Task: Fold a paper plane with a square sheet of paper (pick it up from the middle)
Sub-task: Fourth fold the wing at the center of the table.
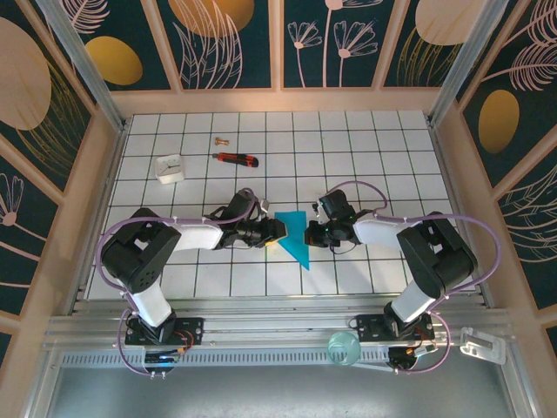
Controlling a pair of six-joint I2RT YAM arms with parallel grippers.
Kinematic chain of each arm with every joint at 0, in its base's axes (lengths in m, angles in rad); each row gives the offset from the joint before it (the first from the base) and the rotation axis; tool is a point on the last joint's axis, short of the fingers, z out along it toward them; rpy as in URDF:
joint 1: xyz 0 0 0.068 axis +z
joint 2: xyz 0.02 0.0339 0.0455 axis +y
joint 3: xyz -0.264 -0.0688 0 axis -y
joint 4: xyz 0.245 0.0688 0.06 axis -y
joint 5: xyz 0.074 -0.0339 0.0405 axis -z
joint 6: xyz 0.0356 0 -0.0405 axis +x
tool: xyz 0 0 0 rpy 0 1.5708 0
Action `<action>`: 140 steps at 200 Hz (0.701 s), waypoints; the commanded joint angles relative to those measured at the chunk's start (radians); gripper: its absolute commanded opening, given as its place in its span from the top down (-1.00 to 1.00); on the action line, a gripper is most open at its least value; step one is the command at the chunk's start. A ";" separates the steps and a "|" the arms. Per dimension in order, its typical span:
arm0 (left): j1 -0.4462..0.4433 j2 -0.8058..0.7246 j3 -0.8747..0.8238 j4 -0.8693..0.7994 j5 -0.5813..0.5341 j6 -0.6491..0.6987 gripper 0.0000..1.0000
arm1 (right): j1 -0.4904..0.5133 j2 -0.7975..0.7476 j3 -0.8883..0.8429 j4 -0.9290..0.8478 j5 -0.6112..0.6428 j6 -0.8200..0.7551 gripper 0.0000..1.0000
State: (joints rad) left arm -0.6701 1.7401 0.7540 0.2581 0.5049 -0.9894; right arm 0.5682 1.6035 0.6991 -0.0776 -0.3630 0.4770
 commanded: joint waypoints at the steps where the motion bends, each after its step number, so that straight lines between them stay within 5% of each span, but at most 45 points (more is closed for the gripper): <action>1: -0.006 0.016 0.004 0.046 0.029 0.022 0.18 | -0.007 0.017 -0.026 -0.036 0.044 -0.015 1.00; 75: 0.006 0.043 -0.016 0.093 0.049 0.223 0.19 | -0.007 0.017 -0.026 -0.050 0.053 -0.021 1.00; 140: 0.027 0.069 -0.022 0.112 0.080 0.260 0.45 | -0.007 0.026 -0.029 -0.055 0.056 -0.027 1.00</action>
State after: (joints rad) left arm -0.6579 1.7927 0.7422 0.3325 0.5507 -0.7704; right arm 0.5682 1.6035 0.6991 -0.0780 -0.3626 0.4725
